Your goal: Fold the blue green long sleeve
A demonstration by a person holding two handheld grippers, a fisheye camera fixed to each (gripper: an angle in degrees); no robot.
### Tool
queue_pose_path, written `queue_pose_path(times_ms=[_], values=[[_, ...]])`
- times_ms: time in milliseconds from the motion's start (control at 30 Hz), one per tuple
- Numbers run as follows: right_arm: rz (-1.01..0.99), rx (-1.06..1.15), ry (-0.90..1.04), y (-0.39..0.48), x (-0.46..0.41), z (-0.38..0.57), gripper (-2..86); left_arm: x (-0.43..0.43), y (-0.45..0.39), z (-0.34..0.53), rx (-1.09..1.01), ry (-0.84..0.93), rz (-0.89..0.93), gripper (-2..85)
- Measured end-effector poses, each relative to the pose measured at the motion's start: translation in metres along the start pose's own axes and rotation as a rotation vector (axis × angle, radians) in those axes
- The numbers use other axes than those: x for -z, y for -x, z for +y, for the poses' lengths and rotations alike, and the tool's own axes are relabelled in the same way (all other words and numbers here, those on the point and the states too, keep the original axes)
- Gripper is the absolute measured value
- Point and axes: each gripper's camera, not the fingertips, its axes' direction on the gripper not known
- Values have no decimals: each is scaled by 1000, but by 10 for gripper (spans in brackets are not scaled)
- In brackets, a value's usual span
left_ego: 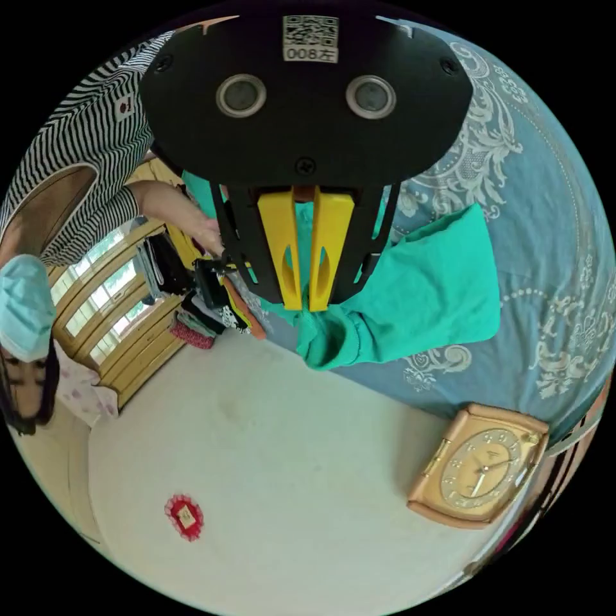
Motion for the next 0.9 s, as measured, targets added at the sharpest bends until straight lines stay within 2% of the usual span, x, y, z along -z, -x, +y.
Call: queue_pose_path(times_ms=[67, 133, 433, 567, 700, 900], values=[[-61, -70, -67, -19, 28, 5, 40, -74, -44, 28, -113, 176, -28, 22], [-160, -148, -136, -40, 54, 11, 67, -112, -69, 49, -162, 240, -72, 22], [-332, -237, -150, -60, 71, -5, 94, -208, -163, 115, -379, 326, -300, 21], [-294, -217, -86, -45, 70, -17, 85, -250, -197, 137, -448, 359, -384, 21], [-155, -178, -28, -23, 76, -31, 28, -275, -225, 147, -488, 329, -423, 21], [-93, -65, -149, 16, 155, -40, 7, -316, -287, 144, -600, 207, -423, 22]])
